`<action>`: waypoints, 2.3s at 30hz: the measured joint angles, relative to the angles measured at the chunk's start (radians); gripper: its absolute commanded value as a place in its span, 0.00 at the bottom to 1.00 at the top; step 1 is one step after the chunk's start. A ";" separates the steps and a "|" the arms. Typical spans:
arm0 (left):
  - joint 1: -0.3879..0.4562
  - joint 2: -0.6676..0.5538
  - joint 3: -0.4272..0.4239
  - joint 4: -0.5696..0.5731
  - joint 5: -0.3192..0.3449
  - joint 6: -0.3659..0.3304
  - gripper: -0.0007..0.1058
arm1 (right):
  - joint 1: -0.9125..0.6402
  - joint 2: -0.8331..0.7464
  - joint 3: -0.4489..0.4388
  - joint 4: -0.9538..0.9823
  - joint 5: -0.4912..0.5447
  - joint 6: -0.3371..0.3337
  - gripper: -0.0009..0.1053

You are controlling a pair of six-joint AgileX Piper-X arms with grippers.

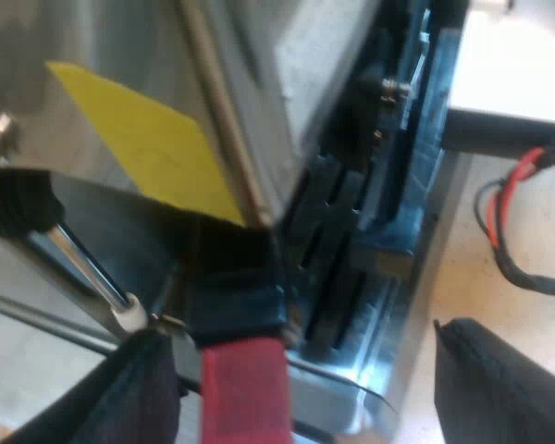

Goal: Put the handle in the coffee machine

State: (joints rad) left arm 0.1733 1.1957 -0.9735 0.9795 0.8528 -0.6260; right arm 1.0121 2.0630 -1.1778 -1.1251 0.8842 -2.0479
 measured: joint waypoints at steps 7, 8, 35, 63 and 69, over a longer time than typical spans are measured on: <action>0.061 -0.044 -0.005 0.037 -0.002 0.000 0.58 | 0.000 0.000 0.000 0.000 0.000 -0.004 0.23; 0.073 -0.047 -0.017 0.050 -0.005 0.000 0.56 | 0.000 0.000 0.000 0.000 0.000 -0.006 0.23; 0.014 0.183 -0.143 -0.087 -0.277 -0.181 0.01 | 0.000 0.002 -0.003 0.000 0.011 -0.008 0.23; -0.031 0.180 -0.154 0.231 -0.208 -0.100 0.01 | 0.000 0.005 -0.003 -0.017 0.025 -0.009 0.23; -0.091 0.165 -0.154 0.290 -0.194 -0.093 0.01 | 0.000 0.005 -0.003 -0.017 0.027 -0.009 0.23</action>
State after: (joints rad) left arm 0.0826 1.3609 -1.1280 1.2700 0.6584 -0.7185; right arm 1.0121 2.0683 -1.1812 -1.1417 0.9110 -2.0573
